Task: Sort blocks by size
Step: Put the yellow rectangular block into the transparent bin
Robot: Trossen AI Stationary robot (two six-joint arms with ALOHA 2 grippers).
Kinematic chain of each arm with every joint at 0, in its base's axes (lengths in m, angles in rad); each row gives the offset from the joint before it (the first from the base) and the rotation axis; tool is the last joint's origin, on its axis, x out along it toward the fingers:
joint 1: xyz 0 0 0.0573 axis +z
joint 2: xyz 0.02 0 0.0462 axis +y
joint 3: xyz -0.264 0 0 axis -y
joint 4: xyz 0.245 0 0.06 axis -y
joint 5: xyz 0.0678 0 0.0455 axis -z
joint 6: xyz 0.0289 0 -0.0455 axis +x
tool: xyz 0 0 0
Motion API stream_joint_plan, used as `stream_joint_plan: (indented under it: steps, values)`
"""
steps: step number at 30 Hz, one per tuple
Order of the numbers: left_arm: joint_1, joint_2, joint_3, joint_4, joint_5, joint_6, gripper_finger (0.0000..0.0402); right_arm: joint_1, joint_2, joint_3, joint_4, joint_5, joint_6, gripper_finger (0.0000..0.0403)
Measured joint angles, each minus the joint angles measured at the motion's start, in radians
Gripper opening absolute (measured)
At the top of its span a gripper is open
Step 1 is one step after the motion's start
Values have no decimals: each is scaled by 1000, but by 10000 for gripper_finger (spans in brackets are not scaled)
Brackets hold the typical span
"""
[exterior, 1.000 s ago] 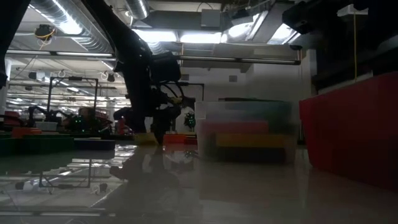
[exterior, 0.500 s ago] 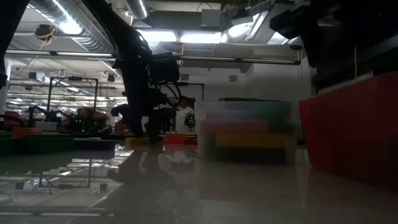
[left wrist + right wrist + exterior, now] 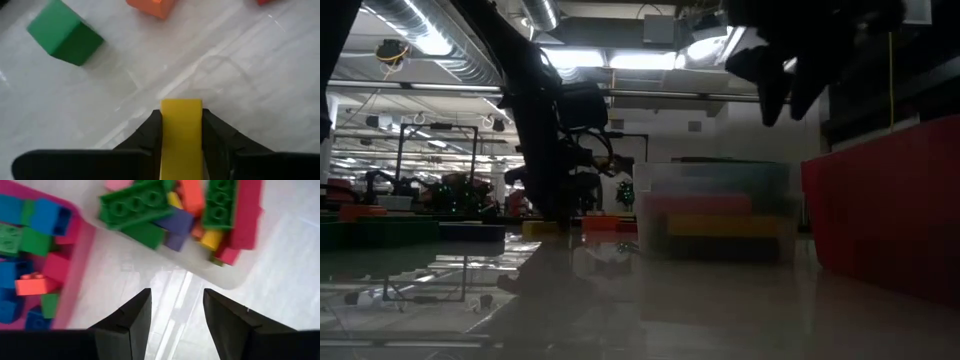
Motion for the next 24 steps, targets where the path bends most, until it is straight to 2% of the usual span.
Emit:
stream_joint_plan:
  steps: [8, 13, 20, 24]
  values:
    - [-52, -151, -1, 107, 245, 18, 85, -138, 0, 0, 2, 2, -29, 179]
    - [-140, -179, 2, 353, 340, 15, 93, -219, 0, 0, 28, 2, -50, 179]
    - [-277, -102, 2, 688, 337, 54, 98, -323, 0, 0, 74, 1, -133, 179]
    - [-328, -52, 2, 757, 337, 133, 119, -372, 0, 0, 105, -4, -160, 179]
